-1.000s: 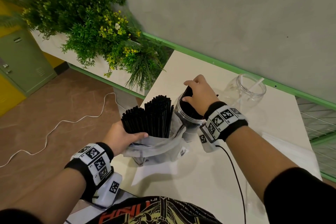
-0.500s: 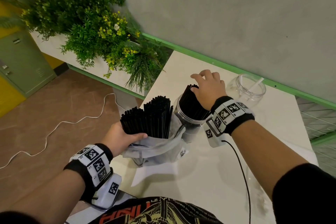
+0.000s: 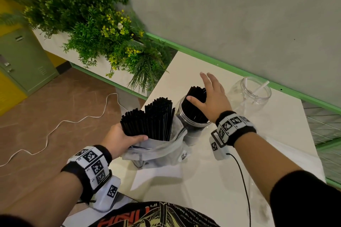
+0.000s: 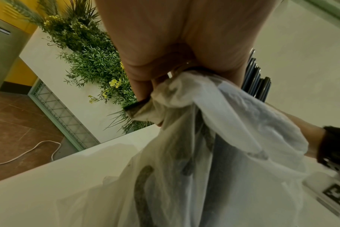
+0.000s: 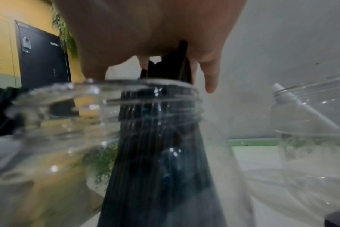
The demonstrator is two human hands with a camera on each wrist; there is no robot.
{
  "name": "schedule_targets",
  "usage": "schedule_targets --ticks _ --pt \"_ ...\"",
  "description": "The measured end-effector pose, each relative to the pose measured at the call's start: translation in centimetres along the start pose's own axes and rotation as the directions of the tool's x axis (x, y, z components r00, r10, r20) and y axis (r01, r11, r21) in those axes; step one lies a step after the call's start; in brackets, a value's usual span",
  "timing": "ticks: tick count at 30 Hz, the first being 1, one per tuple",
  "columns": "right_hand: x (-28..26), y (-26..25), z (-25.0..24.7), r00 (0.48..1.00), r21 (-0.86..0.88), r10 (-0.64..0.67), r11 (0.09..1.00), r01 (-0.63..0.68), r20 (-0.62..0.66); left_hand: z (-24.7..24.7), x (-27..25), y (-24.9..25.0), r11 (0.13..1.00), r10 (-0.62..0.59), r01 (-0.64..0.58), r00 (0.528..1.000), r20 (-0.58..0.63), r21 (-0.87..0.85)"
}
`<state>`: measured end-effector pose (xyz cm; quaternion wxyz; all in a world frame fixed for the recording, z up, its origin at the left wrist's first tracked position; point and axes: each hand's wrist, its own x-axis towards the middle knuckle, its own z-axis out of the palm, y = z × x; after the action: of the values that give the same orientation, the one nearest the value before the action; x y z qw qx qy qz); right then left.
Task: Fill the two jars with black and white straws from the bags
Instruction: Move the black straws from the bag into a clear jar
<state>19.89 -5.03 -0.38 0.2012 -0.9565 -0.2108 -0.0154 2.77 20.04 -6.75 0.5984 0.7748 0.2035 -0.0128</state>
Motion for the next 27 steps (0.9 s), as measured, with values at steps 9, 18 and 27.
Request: schedule_targets --ticks 9,18,27 --pt "1.2 -0.7 1.9 0.982 -0.074 -0.143 0.988 0.134 -0.127 -0.2 0.0 0.0 1.000 0.003 -0.003 1.000 -0.004 0.010" --pt "2.3 0.2 0.7 0.979 -0.041 -0.146 0.989 0.142 -0.143 -0.2 0.3 -0.1 1.000 0.002 -0.002 1.000 0.001 0.029" --pt "3.0 0.0 0.9 0.944 0.020 -0.322 0.946 0.324 -0.075 -0.3 0.5 -0.6 1.000 -0.005 0.005 1.000 0.007 0.023"
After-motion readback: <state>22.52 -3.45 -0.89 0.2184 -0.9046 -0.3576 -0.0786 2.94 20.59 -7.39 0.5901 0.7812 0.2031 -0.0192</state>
